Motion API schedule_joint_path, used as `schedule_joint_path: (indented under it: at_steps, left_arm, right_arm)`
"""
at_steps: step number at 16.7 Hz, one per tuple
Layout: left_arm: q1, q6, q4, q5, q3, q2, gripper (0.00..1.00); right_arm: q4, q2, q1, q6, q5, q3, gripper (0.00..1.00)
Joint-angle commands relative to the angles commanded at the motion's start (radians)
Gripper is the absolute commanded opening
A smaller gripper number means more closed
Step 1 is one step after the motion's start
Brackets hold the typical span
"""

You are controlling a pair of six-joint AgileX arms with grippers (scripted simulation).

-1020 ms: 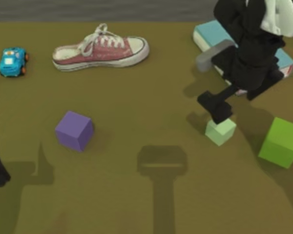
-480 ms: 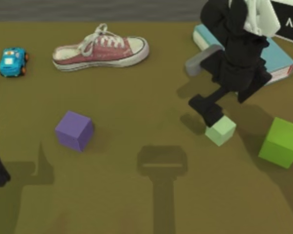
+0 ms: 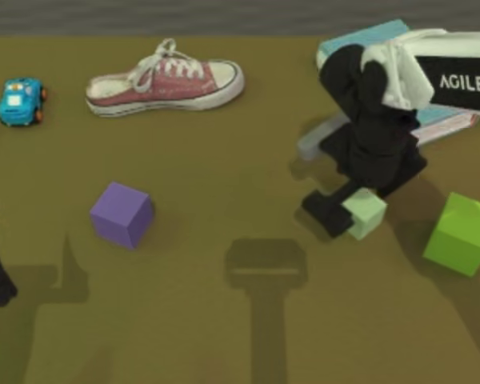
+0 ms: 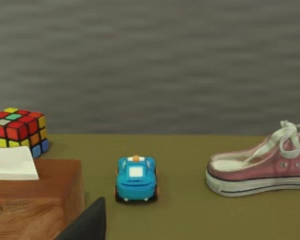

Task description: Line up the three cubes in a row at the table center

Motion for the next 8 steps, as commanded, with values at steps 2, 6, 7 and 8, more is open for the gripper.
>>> schedule_joint_path:
  at_steps: [2,6,7,8]
  left_arm:
    - [0.0,0.0,0.0,0.0,0.0,0.0,1.0]
    - [0.0,0.0,0.0,0.0,0.0,0.0,1.0]
    - [0.0,0.0,0.0,0.0,0.0,0.0,1.0]
    - [0.0,0.0,0.0,0.0,0.0,0.0,1.0]
  right_arm:
    - [0.045,0.022,0.001,0.001,0.0,-0.03,1.0]
    - [0.052,0.025,0.001,0.001,0.0,-0.035,1.0]
    - [0.052,0.025,0.001,0.001,0.0,-0.035,0.92]
    - [0.052,0.025,0.001,0.001,0.0,-0.035,0.85]
